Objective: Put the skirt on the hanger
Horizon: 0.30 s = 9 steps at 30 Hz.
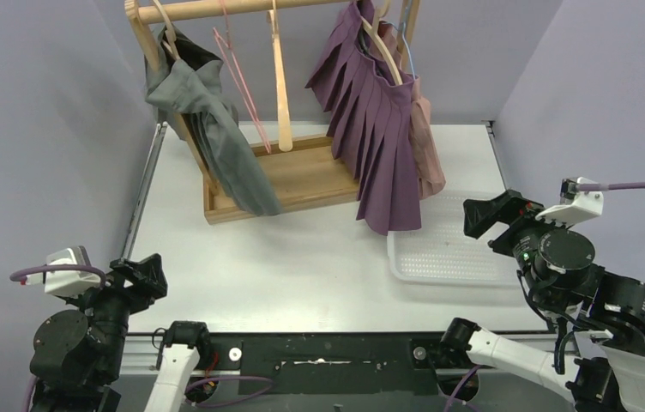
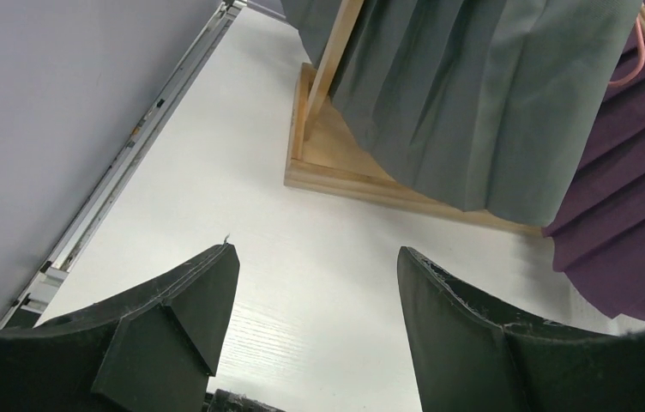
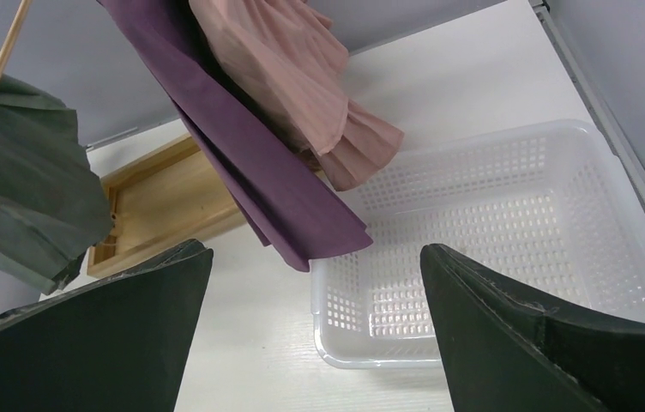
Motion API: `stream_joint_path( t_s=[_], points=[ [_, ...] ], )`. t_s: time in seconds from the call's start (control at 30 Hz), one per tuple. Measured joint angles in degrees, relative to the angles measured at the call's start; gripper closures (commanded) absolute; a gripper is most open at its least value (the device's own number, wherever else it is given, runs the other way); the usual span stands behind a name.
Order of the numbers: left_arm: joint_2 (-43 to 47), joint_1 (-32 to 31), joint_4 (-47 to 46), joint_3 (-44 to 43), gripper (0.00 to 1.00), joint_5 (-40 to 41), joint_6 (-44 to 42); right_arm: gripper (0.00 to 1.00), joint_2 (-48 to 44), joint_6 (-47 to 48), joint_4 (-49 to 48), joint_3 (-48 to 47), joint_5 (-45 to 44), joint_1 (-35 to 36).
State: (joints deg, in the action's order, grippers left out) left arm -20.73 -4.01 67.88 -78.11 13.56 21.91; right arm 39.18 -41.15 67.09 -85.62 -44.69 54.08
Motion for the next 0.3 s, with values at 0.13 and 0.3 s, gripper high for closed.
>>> stream_joint_path(
  t_s=[0.13, 0.3],
  points=[
    [1.49, 0.00, 0.94, 0.66, 0.32, -0.09, -0.28, 0.02, -0.96, 1.07, 0.31, -0.11, -0.11, 0.00],
    [2.36, 0.00, 0.98, 3.04, 0.32, -0.42, -0.74, 0.02, -1.46, 2.43, 0.11, 1.27, 0.09, 0.00]
  ],
)
